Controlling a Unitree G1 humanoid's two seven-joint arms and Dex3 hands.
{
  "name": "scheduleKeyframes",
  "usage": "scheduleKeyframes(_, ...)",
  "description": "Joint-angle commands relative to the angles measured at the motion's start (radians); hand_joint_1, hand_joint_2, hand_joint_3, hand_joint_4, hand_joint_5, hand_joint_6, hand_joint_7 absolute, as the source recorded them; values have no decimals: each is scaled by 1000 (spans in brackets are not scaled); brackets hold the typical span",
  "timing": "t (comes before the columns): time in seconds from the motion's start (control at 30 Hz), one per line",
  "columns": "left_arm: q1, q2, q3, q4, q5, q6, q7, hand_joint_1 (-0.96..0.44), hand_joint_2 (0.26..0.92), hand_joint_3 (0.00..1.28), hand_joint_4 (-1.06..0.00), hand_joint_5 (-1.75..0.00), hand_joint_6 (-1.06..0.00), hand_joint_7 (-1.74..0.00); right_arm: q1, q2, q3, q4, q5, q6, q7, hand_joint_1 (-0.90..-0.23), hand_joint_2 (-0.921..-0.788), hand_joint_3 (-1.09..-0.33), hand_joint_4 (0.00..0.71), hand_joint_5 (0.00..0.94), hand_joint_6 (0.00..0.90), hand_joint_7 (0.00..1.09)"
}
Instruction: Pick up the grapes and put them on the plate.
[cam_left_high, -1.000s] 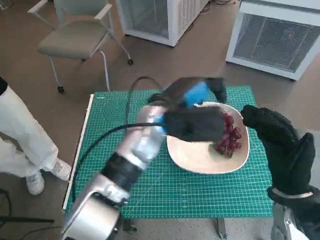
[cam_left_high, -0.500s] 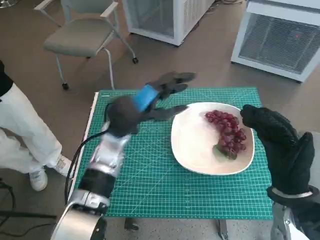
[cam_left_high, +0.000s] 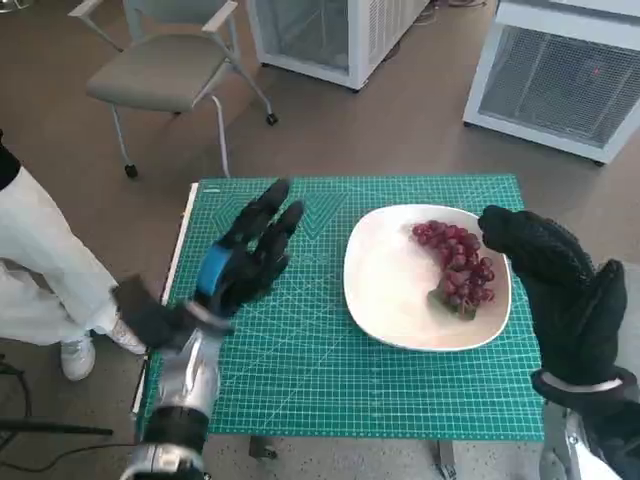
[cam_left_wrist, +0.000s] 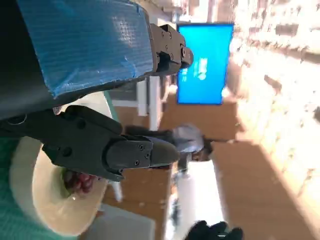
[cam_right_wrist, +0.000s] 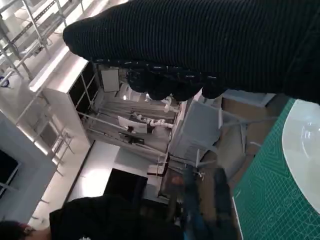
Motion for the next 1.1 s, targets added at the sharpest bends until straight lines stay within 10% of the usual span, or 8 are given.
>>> scheduleKeyframes(0.03,36,-22,-3,-82,-27,10,-14,-622,921,262,-100,-8,-215,-9,8,-3,2,9,8,24,6,-530,-921,-609,302,379,144,886)
scheduleKeyframes(0.73,87,-21,-17,-176,-32,74,-19,-550,921,125,-127,-4,-229,-6,8,-10,2,10,19,38,20,-534,-921,-613,300,384,136,895)
scheduleKeyframes(1.1,86,-4,-49,-152,69,-51,9,-116,878,11,-106,-4,-207,-1,9,-13,0,5,18,43,24,-538,-921,-613,298,388,134,901)
